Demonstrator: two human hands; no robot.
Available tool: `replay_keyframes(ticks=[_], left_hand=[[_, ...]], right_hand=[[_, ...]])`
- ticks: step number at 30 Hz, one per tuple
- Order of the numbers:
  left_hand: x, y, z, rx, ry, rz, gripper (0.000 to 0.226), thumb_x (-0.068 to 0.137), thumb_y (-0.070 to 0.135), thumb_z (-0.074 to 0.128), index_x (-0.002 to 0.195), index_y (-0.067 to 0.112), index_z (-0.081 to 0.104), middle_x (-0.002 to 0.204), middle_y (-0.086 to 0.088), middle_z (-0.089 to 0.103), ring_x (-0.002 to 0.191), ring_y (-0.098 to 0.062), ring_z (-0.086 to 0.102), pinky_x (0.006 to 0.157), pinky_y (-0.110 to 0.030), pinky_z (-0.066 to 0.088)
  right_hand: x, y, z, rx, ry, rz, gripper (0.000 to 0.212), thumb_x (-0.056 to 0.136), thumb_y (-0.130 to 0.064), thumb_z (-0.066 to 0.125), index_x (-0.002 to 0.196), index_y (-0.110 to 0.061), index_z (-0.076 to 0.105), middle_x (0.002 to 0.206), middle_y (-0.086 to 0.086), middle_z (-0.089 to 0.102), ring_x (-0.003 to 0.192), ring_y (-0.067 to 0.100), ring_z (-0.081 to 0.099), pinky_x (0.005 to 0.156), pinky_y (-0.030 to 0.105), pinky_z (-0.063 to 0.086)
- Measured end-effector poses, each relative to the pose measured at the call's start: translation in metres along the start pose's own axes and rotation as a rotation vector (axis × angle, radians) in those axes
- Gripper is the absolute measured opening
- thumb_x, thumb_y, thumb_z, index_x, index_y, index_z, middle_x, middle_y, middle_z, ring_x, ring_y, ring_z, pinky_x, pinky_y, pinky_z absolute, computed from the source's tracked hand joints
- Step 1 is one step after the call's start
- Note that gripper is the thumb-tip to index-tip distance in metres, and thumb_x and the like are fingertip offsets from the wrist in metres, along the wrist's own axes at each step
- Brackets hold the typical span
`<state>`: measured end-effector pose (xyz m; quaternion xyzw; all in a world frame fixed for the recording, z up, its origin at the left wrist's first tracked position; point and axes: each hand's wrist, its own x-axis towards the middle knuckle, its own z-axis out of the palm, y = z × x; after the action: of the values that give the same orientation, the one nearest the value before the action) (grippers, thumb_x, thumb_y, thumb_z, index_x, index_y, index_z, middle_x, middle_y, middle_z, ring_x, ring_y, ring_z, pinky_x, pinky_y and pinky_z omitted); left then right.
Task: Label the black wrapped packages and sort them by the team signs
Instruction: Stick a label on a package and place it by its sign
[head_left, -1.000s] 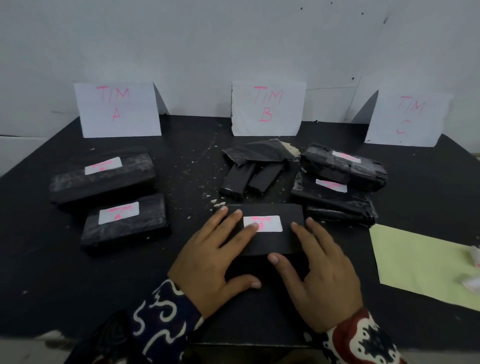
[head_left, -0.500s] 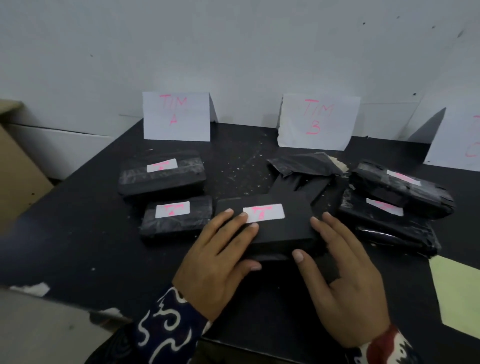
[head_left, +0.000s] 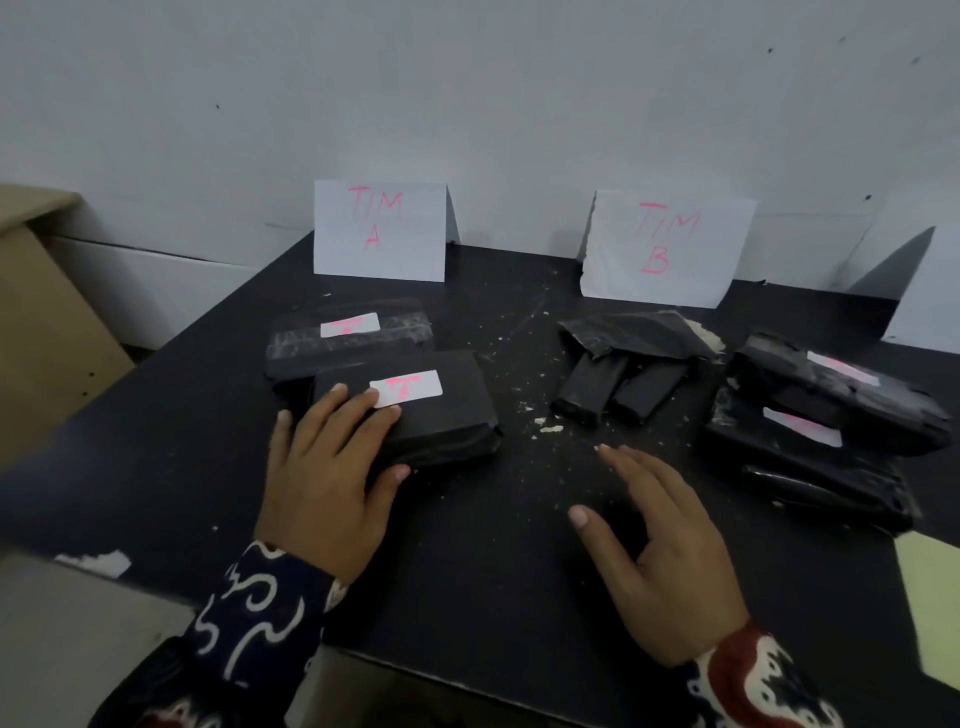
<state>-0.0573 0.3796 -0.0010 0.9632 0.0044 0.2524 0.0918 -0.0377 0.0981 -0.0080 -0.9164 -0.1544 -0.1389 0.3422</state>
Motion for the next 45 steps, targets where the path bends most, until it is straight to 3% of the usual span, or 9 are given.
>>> replay_keyframes(ticks=[6, 9, 13, 16, 21, 23, 28, 36, 45], left_hand=[[0.004, 0.011, -0.003, 0.008, 0.040, -0.037, 0.055, 0.079, 0.047, 0.047, 0.124, 0.017, 0.060, 0.134, -0.004, 0.057, 0.135, -0.029, 0.040, 0.113, -0.065, 0.007], [0.010, 0.025, -0.003, -0.118, 0.175, 0.049, 0.049, 0.080, 0.039, 0.057, 0.119, 0.009, 0.065, 0.126, -0.007, 0.062, 0.130, -0.031, 0.046, 0.115, -0.056, 0.022], [0.024, 0.060, 0.000, -0.329, 0.244, 0.182, 0.034, 0.081, 0.023, 0.068, 0.110, 0.006, 0.069, 0.111, -0.005, 0.066, 0.109, -0.023, 0.059, 0.101, -0.029, 0.041], [0.041, 0.089, 0.012, -0.385, 0.167, 0.241, 0.024, 0.082, 0.021, 0.067, 0.102, 0.010, 0.071, 0.100, 0.000, 0.069, 0.096, -0.019, 0.061, 0.089, -0.030, 0.047], [0.085, 0.135, 0.041, -0.335, 0.014, 0.243, 0.015, 0.084, 0.023, 0.065, 0.097, 0.018, 0.070, 0.091, 0.005, 0.069, 0.087, -0.018, 0.061, 0.077, -0.030, 0.049], [0.109, 0.151, 0.053, -0.304, -0.066, 0.197, 0.019, 0.088, 0.026, 0.060, 0.104, 0.020, 0.068, 0.098, 0.003, 0.068, 0.094, -0.020, 0.060, 0.081, -0.034, 0.050], [0.150, 0.166, 0.085, -0.274, -0.150, 0.015, 0.030, 0.090, 0.025, 0.058, 0.120, 0.022, 0.060, 0.116, 0.001, 0.062, 0.110, -0.022, 0.055, 0.089, -0.037, 0.049], [0.179, 0.171, 0.107, -0.214, -0.268, -0.131, 0.031, 0.093, 0.027, 0.051, 0.120, 0.028, 0.064, 0.122, -0.001, 0.062, 0.111, -0.026, 0.058, 0.088, -0.038, 0.048], [0.195, 0.172, 0.078, -0.267, 0.122, 0.023, 0.028, 0.097, 0.031, 0.043, 0.098, 0.014, 0.066, 0.086, -0.006, 0.066, 0.085, -0.027, 0.053, 0.062, -0.034, 0.038]], right_hand=[[-0.001, 0.003, -0.002, 0.023, 0.003, 0.021, 0.062, 0.084, -0.062, 0.046, 0.136, -0.027, 0.053, 0.135, -0.008, 0.052, 0.126, 0.010, 0.048, 0.104, 0.028, 0.039], [-0.001, 0.005, -0.005, 0.027, 0.020, 0.024, 0.060, 0.085, -0.060, 0.047, 0.133, -0.026, 0.056, 0.133, -0.008, 0.054, 0.123, 0.011, 0.050, 0.103, 0.030, 0.043], [-0.001, 0.012, -0.016, -0.035, 0.041, 0.041, 0.053, 0.085, -0.060, 0.046, 0.123, -0.027, 0.063, 0.123, -0.011, 0.059, 0.113, 0.007, 0.054, 0.094, 0.019, 0.039], [-0.001, 0.022, -0.028, -0.083, 0.066, 0.070, 0.045, 0.085, -0.057, 0.051, 0.112, -0.026, 0.069, 0.112, -0.014, 0.063, 0.104, 0.007, 0.056, 0.088, 0.009, 0.031], [-0.008, 0.045, -0.039, -0.139, 0.145, 0.105, 0.035, 0.087, -0.050, 0.054, 0.101, -0.024, 0.073, 0.102, -0.011, 0.067, 0.096, 0.009, 0.058, 0.086, 0.015, 0.038], [-0.009, 0.049, -0.037, -0.134, 0.152, 0.108, 0.037, 0.085, -0.051, 0.049, 0.095, -0.026, 0.074, 0.097, -0.013, 0.068, 0.092, 0.009, 0.059, 0.082, 0.012, 0.037], [-0.007, 0.053, -0.033, -0.096, 0.148, 0.098, 0.031, 0.085, -0.048, 0.050, 0.091, -0.029, 0.073, 0.094, -0.016, 0.066, 0.091, 0.009, 0.058, 0.081, 0.033, 0.051], [-0.003, 0.058, -0.032, -0.063, 0.112, 0.121, 0.028, 0.085, -0.051, 0.049, 0.089, -0.033, 0.071, 0.092, -0.021, 0.061, 0.091, 0.006, 0.054, 0.081, 0.036, 0.051], [-0.003, 0.057, -0.034, -0.051, 0.102, 0.125, 0.030, 0.085, -0.053, 0.047, 0.088, -0.035, 0.070, 0.091, -0.024, 0.058, 0.091, 0.002, 0.051, 0.082, 0.034, 0.049]])
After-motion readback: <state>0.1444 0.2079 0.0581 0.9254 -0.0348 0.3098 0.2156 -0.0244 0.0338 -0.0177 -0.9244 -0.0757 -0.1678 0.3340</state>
